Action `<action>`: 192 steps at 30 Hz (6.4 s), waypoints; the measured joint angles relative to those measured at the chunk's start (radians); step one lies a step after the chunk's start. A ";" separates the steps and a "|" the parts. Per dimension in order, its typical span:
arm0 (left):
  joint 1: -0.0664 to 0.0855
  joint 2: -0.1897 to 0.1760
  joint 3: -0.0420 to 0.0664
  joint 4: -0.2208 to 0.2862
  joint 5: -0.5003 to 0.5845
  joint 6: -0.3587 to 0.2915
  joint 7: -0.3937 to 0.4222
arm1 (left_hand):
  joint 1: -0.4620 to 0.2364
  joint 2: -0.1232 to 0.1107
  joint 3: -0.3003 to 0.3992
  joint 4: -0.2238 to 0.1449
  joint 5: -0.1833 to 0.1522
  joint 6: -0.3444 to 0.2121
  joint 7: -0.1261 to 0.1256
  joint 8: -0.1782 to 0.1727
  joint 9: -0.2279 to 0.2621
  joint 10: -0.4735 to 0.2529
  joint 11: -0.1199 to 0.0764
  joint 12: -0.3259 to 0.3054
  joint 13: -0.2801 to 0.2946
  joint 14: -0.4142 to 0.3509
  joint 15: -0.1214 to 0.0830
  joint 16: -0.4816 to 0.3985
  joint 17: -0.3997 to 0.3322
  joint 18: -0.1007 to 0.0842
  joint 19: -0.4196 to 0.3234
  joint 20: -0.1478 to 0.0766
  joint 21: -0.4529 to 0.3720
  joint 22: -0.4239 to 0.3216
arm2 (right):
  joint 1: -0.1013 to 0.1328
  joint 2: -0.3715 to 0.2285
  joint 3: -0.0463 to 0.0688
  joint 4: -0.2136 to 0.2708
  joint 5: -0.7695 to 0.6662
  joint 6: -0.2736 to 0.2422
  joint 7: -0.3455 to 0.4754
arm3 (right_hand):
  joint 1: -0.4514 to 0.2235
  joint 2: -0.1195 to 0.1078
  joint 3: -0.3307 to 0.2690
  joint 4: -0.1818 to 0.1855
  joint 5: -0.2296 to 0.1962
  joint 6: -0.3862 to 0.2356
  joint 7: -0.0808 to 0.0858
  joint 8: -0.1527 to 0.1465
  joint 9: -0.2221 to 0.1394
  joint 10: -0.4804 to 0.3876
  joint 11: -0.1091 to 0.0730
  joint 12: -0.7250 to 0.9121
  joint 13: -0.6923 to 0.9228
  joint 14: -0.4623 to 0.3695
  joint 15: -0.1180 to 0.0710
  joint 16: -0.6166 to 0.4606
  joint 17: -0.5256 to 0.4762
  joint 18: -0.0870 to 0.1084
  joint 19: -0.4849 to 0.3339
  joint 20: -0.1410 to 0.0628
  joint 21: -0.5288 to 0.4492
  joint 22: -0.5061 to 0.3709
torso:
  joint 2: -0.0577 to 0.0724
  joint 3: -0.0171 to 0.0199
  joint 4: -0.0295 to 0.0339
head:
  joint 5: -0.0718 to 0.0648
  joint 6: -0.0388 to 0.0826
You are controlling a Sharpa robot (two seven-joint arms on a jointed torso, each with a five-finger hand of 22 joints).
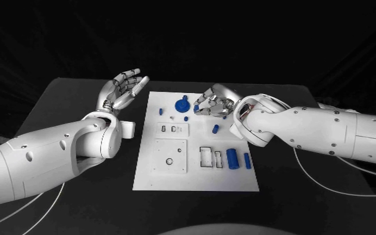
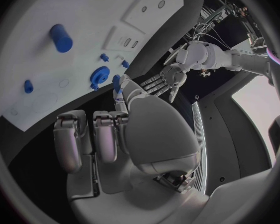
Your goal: Assemble the parts on the task board
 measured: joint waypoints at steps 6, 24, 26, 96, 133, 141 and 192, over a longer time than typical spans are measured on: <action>0.000 0.003 0.000 -0.002 0.000 0.000 0.000 | 0.000 0.000 0.000 0.000 0.000 0.000 0.000 0.000 0.000 0.000 0.000 0.000 0.000 0.000 0.000 0.000 0.000 0.000 0.000 0.000 0.000 0.000 | -0.009 0.055 0.001 -0.002 -0.031 0.006 -0.067 | 0.001 0.001 0.000 0.000 0.000 -0.001 0.001 0.000 0.000 -0.002 0.005 0.000 -0.001 0.000 0.007 0.000 0.000 0.000 -0.004 0.004 0.000 0.000 | 0.000 0.0000 0.0000 | 0.006 -0.011; 0.000 0.005 0.000 -0.003 0.000 0.003 -0.001 | -0.007 0.007 0.003 0.003 0.000 0.000 0.000 0.000 -0.001 0.000 0.000 0.000 -0.001 -0.003 0.003 0.000 0.000 0.000 0.000 0.000 0.000 0.000 | -0.069 0.149 0.000 -0.048 -0.106 0.005 -0.165 | 0.001 0.001 -0.003 -0.003 0.006 -0.001 0.023 -0.005 -0.006 0.002 0.016 0.000 -0.001 0.000 0.014 0.000 0.000 0.000 -0.003 0.012 0.000 0.000 | 0.002 0.0000 -0.0024 | 0.013 -0.021; 0.000 0.005 0.000 -0.002 0.000 0.003 -0.001 | -0.007 0.007 0.003 0.003 0.000 0.000 0.000 0.000 -0.001 0.000 0.000 0.000 -0.001 -0.003 0.003 0.000 0.000 0.000 0.000 0.000 0.000 0.000 | -0.073 0.150 0.000 -0.050 -0.111 0.005 -0.168 | 0.001 0.001 -0.003 -0.003 0.006 -0.001 0.024 -0.007 -0.006 0.000 0.018 0.000 -0.001 0.000 0.014 0.000 0.000 0.000 0.000 0.014 0.000 0.000 | 0.002 0.0000 -0.0024 | 0.014 -0.023; 0.000 -0.008 0.000 0.003 0.000 0.005 -0.001 | 0.001 0.014 0.005 0.001 0.000 0.000 0.000 0.000 0.000 0.000 0.000 0.004 0.000 -0.003 0.003 0.004 0.000 0.000 0.000 0.000 0.000 0.000 | -0.091 0.189 0.002 -0.084 -0.146 0.026 -0.152 | -0.028 -0.018 -0.018 -0.011 0.006 -0.056 0.059 -0.018 -0.034 0.000 0.036 0.002 -0.001 0.000 0.032 0.000 0.000 0.000 -0.004 0.033 0.000 0.000 | 0.000 0.0007 -0.0024 | 0.001 -0.044; 0.032 -0.054 0.001 0.026 -0.111 0.072 -0.157 | -0.023 0.097 -0.003 -0.002 0.015 -0.158 -0.011 -0.024 -0.010 0.274 -0.058 0.134 0.020 0.357 -0.072 0.084 0.017 0.086 0.410 -0.004 0.241 0.083 | 0.002 -0.007 0.000 0.025 0.006 -0.056 0.121 | -0.227 0.018 -0.091 0.132 0.026 -0.225 0.096 -0.010 -0.055 -0.002 0.062 0.002 -0.002 -0.001 0.077 0.000 0.000 0.000 0.000 0.079 0.000 0.000 | -0.001 0.0034 -0.0041 | 0.035 -0.030; 0.093 -0.046 0.000 0.002 -0.341 0.210 -0.403 | -0.037 0.132 -0.069 -0.004 0.018 0.023 0.000 0.157 0.008 0.682 -0.159 0.229 0.083 0.799 -0.196 0.169 0.131 0.087 0.715 -0.112 0.423 0.166 | 0.027 -0.103 -0.003 0.060 0.108 -0.007 0.213 | -0.244 0.035 -0.113 0.178 0.032 -0.252 0.101 -0.010 -0.055 0.001 0.072 0.002 -0.002 -0.002 0.084 0.000 0.000 0.000 0.000 0.086 0.000 0.000 | -0.010 0.0089 -0.0135 | 0.049 -0.029; 0.174 0.234 -0.009 -0.145 -0.851 0.776 -1.273 | -0.161 -0.058 -0.044 0.003 0.240 0.681 -0.095 0.085 0.185 1.063 -0.259 1.063 1.241 1.249 -0.281 0.870 1.241 -0.070 1.167 -0.192 1.411 1.254 | 0.002 -0.164 -0.024 0.028 0.341 0.169 0.167 | -0.206 0.050 -0.169 0.207 0.063 -0.258 0.107 0.013 -0.040 -0.002 0.084 0.002 -0.002 -0.002 0.098 0.000 -0.001 0.000 -0.002 0.102 0.000 0.000 | -0.036 0.0218 -0.0383 | 0.083 -0.052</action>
